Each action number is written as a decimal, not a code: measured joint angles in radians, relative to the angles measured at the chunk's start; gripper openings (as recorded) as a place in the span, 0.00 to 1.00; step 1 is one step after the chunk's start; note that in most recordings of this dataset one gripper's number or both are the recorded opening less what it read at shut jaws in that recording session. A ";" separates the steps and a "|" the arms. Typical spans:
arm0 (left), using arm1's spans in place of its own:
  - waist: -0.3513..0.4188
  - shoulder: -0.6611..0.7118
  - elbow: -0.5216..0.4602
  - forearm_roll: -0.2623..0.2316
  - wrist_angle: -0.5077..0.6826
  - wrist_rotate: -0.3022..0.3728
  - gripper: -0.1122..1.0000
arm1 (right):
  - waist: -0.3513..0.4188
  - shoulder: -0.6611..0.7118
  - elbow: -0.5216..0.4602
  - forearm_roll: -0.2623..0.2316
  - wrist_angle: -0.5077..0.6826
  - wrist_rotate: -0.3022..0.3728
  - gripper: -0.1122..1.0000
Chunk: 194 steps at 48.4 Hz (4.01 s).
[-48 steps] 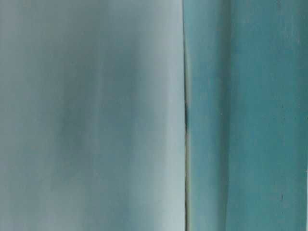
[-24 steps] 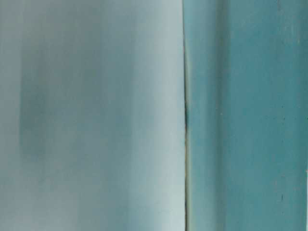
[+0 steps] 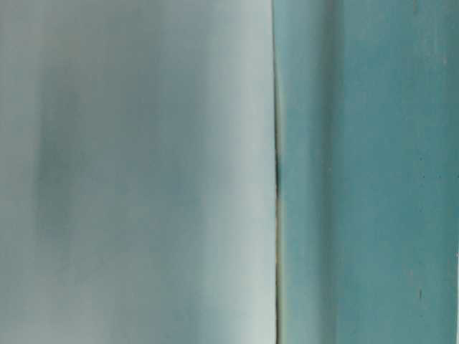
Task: Lift the white case with both hands.
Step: 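Lower the tray back onto the table with both grippers, then open both grippers and release the tray rims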
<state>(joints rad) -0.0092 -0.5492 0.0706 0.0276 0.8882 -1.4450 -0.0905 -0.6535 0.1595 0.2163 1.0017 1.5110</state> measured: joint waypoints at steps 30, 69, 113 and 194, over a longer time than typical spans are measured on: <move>-0.005 0.008 0.048 0.006 0.003 0.002 0.18 | -0.003 -0.025 0.071 0.002 -0.041 -0.029 0.20; 0.006 -0.046 0.574 0.005 -0.224 -0.025 0.15 | 0.046 -0.086 0.634 0.023 -0.407 -0.110 0.20; 0.011 0.100 0.854 0.006 -0.482 -0.127 0.15 | 0.083 0.193 0.851 0.025 -0.746 -0.138 0.20; 0.023 0.422 0.930 0.005 -0.753 -0.126 0.15 | 0.054 0.515 0.881 0.020 -0.910 -0.227 0.20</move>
<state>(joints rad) 0.0138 -0.1273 1.0002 0.0322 0.1350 -1.5708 -0.0368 -0.1381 1.0400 0.2362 0.0920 1.2839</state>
